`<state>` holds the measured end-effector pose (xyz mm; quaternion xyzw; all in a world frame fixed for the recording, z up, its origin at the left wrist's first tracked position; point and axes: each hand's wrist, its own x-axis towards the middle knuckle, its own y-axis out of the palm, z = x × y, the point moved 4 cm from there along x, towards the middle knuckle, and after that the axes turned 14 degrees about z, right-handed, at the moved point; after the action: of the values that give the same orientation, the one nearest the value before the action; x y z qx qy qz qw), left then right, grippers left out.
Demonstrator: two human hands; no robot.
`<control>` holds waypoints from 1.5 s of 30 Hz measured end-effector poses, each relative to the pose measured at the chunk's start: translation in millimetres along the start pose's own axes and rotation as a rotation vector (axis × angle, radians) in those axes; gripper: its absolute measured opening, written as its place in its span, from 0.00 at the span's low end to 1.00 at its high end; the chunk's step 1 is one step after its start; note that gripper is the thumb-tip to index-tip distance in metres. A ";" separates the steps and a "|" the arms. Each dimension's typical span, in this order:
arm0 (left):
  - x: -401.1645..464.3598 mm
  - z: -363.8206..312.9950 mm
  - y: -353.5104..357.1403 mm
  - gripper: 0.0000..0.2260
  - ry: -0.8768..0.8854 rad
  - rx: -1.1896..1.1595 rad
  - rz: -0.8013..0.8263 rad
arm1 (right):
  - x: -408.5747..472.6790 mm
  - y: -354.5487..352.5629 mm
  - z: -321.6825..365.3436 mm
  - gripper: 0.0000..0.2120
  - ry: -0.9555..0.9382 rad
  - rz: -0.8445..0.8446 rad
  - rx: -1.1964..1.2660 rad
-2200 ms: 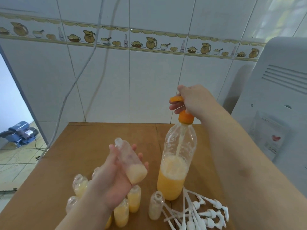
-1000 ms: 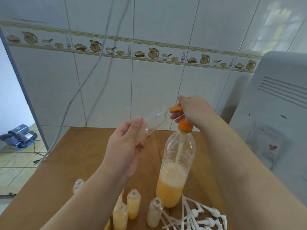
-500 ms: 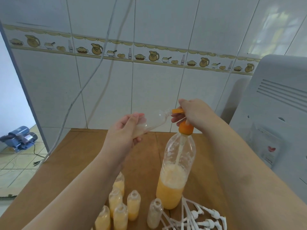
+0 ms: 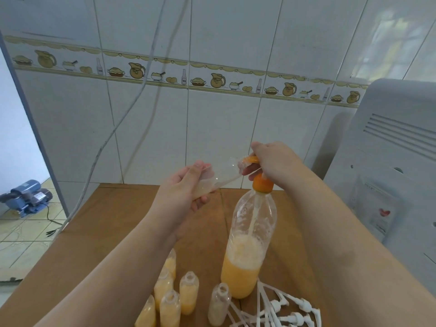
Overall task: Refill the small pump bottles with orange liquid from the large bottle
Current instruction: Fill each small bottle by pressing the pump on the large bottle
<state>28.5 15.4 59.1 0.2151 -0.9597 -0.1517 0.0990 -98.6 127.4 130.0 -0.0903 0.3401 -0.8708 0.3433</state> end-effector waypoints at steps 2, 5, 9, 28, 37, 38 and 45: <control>0.1 -0.7 0.8 0.11 0.014 0.038 0.004 | -0.4 -0.6 -1.6 0.15 0.005 0.003 0.002; 2.0 -6.0 -0.3 0.12 0.069 0.115 0.005 | 2.0 -1.7 -3.7 0.17 -0.002 0.015 0.005; 3.6 -14.8 2.6 0.11 0.099 0.071 0.053 | 0.9 -3.4 -4.0 0.16 -0.034 0.042 -0.023; 14.0 -33.5 1.9 0.09 0.129 0.389 0.122 | 5.5 -1.1 1.7 0.07 0.019 0.086 0.035; 15.6 -25.1 7.1 0.08 0.065 0.473 0.134 | 2.6 -2.2 -12.2 0.13 0.054 0.074 0.027; 15.6 -28.4 7.8 0.08 0.077 0.478 0.135 | -1.4 -4.7 -10.0 0.13 0.047 0.098 0.025; 9.9 -27.4 5.8 0.08 0.087 0.485 0.128 | 3.0 -1.3 -10.7 0.12 0.001 0.052 0.019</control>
<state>24.5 9.3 87.9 0.1775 -0.9745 0.0987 0.0952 -105.7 131.8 122.6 -0.0777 0.3341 -0.8648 0.3667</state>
